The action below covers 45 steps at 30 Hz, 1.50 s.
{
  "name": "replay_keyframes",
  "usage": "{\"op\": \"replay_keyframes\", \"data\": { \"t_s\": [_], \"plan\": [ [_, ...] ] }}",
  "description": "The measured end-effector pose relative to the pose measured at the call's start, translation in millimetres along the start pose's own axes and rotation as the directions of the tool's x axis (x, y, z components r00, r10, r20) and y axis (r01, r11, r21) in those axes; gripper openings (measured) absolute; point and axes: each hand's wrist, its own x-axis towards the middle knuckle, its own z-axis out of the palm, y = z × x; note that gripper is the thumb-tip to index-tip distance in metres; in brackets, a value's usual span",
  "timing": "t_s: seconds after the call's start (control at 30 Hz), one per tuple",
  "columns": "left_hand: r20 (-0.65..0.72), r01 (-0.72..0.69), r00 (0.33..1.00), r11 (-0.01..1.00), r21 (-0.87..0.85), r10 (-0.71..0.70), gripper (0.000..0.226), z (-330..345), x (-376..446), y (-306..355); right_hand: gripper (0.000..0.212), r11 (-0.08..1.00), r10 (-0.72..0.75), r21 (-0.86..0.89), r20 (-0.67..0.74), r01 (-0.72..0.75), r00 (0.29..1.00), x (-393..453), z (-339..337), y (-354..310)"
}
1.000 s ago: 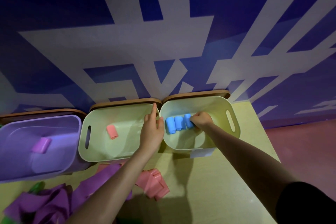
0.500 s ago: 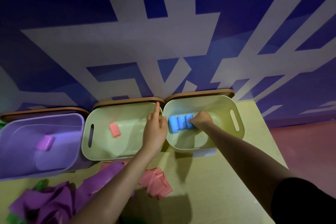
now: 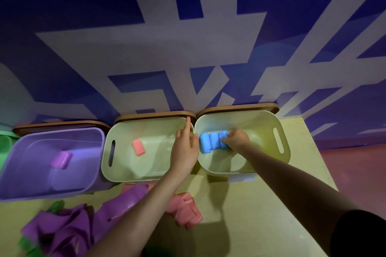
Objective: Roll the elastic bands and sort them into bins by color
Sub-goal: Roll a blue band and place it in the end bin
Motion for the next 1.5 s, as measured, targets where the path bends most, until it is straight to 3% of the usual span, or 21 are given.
{"op": "replay_keyframes", "data": {
  "t_s": [0.17,0.5,0.8,0.93,1.07,1.2,1.27,1.37,1.5],
  "plan": [
    [0.001,0.004,1.000,1.000,0.015,-0.004,0.055,0,1,0,0.039,1.000,0.009,0.016,0.022,-0.009,1.000,-3,-3,3],
    [-0.001,0.002,1.000,1.000,0.017,-0.002,0.055,0,1,1,0.040,0.999,0.015,0.031,0.039,-0.016,0.999,-4,-10,5],
    [-0.005,0.022,1.000,1.000,-0.014,-0.022,0.055,-1,1,1,0.062,0.999,0.047,0.020,0.055,-0.048,0.997,-6,-23,-3],
    [0.023,0.050,0.999,0.996,-0.078,-0.048,0.053,-3,2,2,0.056,0.998,0.054,-0.012,0.077,-0.053,0.996,-14,-35,-7],
    [0.034,0.049,0.998,0.998,-0.035,-0.047,0.054,-7,2,0,0.031,1.000,-0.024,-0.013,0.055,0.025,0.998,-32,-50,-9],
    [0.046,0.069,0.996,0.996,0.051,-0.071,0.058,-18,0,4,0.036,0.985,-0.170,0.021,-0.074,0.172,0.983,-65,-63,-11],
    [0.027,0.069,0.997,0.996,0.060,-0.070,0.055,-28,-6,7,0.028,0.960,-0.230,0.119,-0.176,0.253,0.957,-86,-66,-13],
    [-0.006,0.016,1.000,0.999,0.030,-0.016,0.039,-48,-25,16,0.015,0.869,-0.274,0.333,-0.288,0.365,0.918,-122,-67,-19],
    [0.035,-0.019,0.999,0.987,-0.161,0.025,0.021,-80,-73,19,0.017,0.778,-0.390,0.424,-0.251,0.463,0.886,-180,-50,-28]
  ]
}}
